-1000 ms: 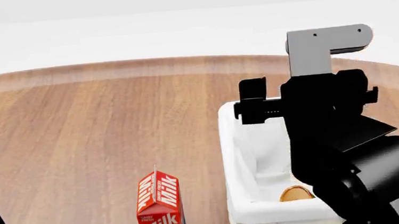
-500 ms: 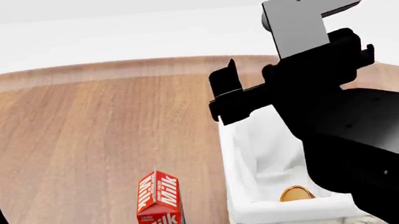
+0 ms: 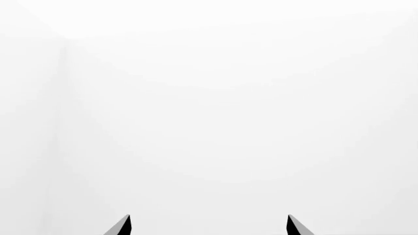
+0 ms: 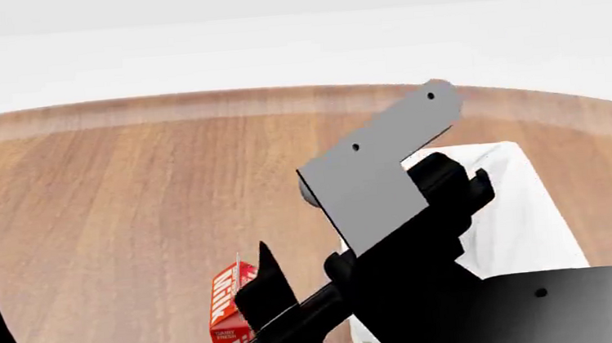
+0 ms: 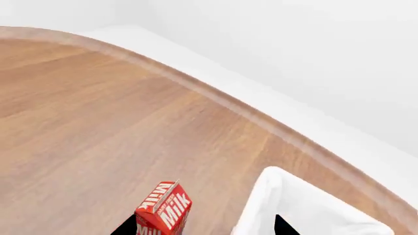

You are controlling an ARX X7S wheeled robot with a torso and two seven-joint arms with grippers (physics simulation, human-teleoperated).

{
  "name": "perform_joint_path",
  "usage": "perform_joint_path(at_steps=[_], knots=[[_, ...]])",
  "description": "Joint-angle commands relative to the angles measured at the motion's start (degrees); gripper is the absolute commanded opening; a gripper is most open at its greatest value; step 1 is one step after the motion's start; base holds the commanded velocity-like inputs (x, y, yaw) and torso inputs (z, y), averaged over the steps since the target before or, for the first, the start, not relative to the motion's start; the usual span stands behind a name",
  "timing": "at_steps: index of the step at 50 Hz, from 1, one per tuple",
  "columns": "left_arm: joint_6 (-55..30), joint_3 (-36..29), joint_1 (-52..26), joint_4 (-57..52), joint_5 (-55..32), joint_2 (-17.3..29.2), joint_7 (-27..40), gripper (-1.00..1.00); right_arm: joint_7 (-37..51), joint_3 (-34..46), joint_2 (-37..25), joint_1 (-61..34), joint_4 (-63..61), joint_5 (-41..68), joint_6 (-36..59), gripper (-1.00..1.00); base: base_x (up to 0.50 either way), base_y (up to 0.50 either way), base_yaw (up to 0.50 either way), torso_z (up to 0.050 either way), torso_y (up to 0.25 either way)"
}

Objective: Pick up the alphabet soup and the tomato sauce, and put them in the basket.

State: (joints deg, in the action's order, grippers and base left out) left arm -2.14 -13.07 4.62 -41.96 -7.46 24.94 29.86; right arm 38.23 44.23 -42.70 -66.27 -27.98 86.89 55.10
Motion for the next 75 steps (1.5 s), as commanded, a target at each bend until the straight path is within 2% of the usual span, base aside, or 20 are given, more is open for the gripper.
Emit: perform_joint_path(at_steps=[1, 13, 17, 18, 19, 21, 22, 26, 33, 40, 43, 47, 48, 49, 52, 63, 66, 71, 75], knots=[[-0.31, -0.32, -0.07, -0.17, 0.12, 0.04, 0.17, 1.00, 4.03, 1.09, -2.36, 1.48, -8.82, 7.00, 2.18, 1.00, 0.00, 0.00, 0.00, 0.000, 0.000], [0.19, -0.58, 0.17, 0.19, 0.36, 0.07, 0.33, 1.00, 7.78, 4.03, -4.16, 5.74, -15.71, 8.90, 3.20, 1.00, 0.00, 0.00, 0.00, 0.000, 0.000], [0.23, -0.59, 0.17, 0.24, 0.42, 0.08, 0.44, 1.00, 10.78, 4.37, -4.69, 4.32, -17.72, 13.54, 3.32, 1.00, 0.00, 0.00, 0.00, 0.000, 0.000], [-0.03, -0.79, 0.07, 0.07, 0.50, 0.05, 0.42, 1.00, 9.90, 4.46, -5.21, 7.08, -18.78, 10.70, 2.55, 1.00, 0.00, 0.00, 0.00, 0.000, 0.000], [-0.12, -0.76, 0.04, -0.06, 0.45, 0.07, 0.45, 1.00, 11.19, 4.50, -5.33, 4.92, -18.75, 13.95, 2.98, 1.00, 0.00, 0.00, 0.00, 0.000, 0.000], [-0.10, -0.75, 0.05, -0.04, 0.37, 0.09, 0.46, 1.00, 9.94, 4.59, -5.95, 8.07, -20.01, 10.61, 2.19, 1.00, 0.00, 0.00, 0.00, 0.000, 0.000], [-0.12, -0.74, 0.02, -0.06, 0.41, 0.08, 0.51, 1.00, 10.90, 4.30, -6.07, 5.96, -19.62, 13.65, 2.23, 1.00, 0.00, 0.00, 0.00, 0.000, 0.000], [-0.14, -0.74, 0.00, -0.11, 0.36, 0.16, 0.54, 1.00, 10.32, 5.47, -6.93, 11.01, -22.69, 9.86, 1.68, 1.00, 0.00, 0.00, 0.00, 0.000, 0.000], [-0.68, -1.05, -0.36, -0.36, 0.50, 0.17, 0.58, 1.00, 11.21, 6.18, -7.31, 12.61, -24.40, 9.88, 1.43, 1.00, 0.00, 0.00, 0.00, 0.000, 0.000], [-1.12, -0.96, -0.46, -0.76, 0.32, 0.38, 0.65, 1.00, 17.22, 8.80, -5.62, 10.40, -26.78, 17.27, 1.73, 1.00, 0.00, 0.00, 0.00, 0.000, 0.000], [-0.79, -0.85, -0.26, -0.71, 0.25, 0.46, 0.71, 1.00, 14.81, 9.39, -5.96, 14.89, -27.53, 11.78, 2.09, 1.00, 0.00, 0.00, 0.00, 0.000, 0.000], [-0.67, -0.99, -0.19, -0.63, 0.42, 0.51, 0.73, 1.00, 17.05, 10.02, -5.82, 12.35, -28.07, 16.69, 1.89, 1.00, 0.00, 0.00, 0.00, 0.000, 0.000], [-0.81, -1.00, -0.14, -0.85, 0.38, 0.51, 0.79, 1.00, 15.95, 10.44, -5.74, 15.29, -28.58, 13.18, 2.04, 1.00, 0.00, 0.00, 0.00, 0.000, 0.000], [-0.82, -1.02, -0.14, -0.83, 0.43, 0.51, 0.82, 1.00, 17.37, 10.74, -5.65, 13.21, -28.68, 16.49, 2.06, 1.00, 0.00, 0.00, 0.00, 0.000, 0.000], [-0.66, -1.14, -0.15, -0.68, 0.46, 0.46, 0.83, 1.00, 15.56, 11.72, -5.81, 17.66, -29.12, 11.56, 2.79, 1.00, 0.00, 0.00, 0.00, 0.000, 0.000], [-0.80, -0.98, -0.22, -0.82, 0.31, 0.63, 1.04, 1.00, 17.18, 14.28, -5.26, 22.74, -31.82, 10.13, 3.73, 1.00, 0.00, 0.00, 0.00, 0.000, 0.000], [-0.82, -1.06, -0.27, -0.83, 0.31, 0.61, 1.08, 1.00, 18.64, 11.74, -2.69, 26.84, -32.00, 10.76, 7.42, 1.00, 0.00, 0.00, 0.00, 0.000, 0.000], [-0.90, -0.88, -0.16, -1.22, 0.16, 0.79, 1.18, 1.00, 21.60, -2.20, 2.58, 37.63, -31.99, 15.76, 18.91, 1.00, 0.00, 0.00, 0.00, 0.000, 0.000], [-0.88, -0.62, -0.07, -1.57, 0.01, 0.96, 1.30, 1.00, 24.33, -6.77, 5.49, 42.15, -31.94, 19.24, 24.50, 1.00, 0.00, 0.00, 0.00, 0.000, 0.000]])
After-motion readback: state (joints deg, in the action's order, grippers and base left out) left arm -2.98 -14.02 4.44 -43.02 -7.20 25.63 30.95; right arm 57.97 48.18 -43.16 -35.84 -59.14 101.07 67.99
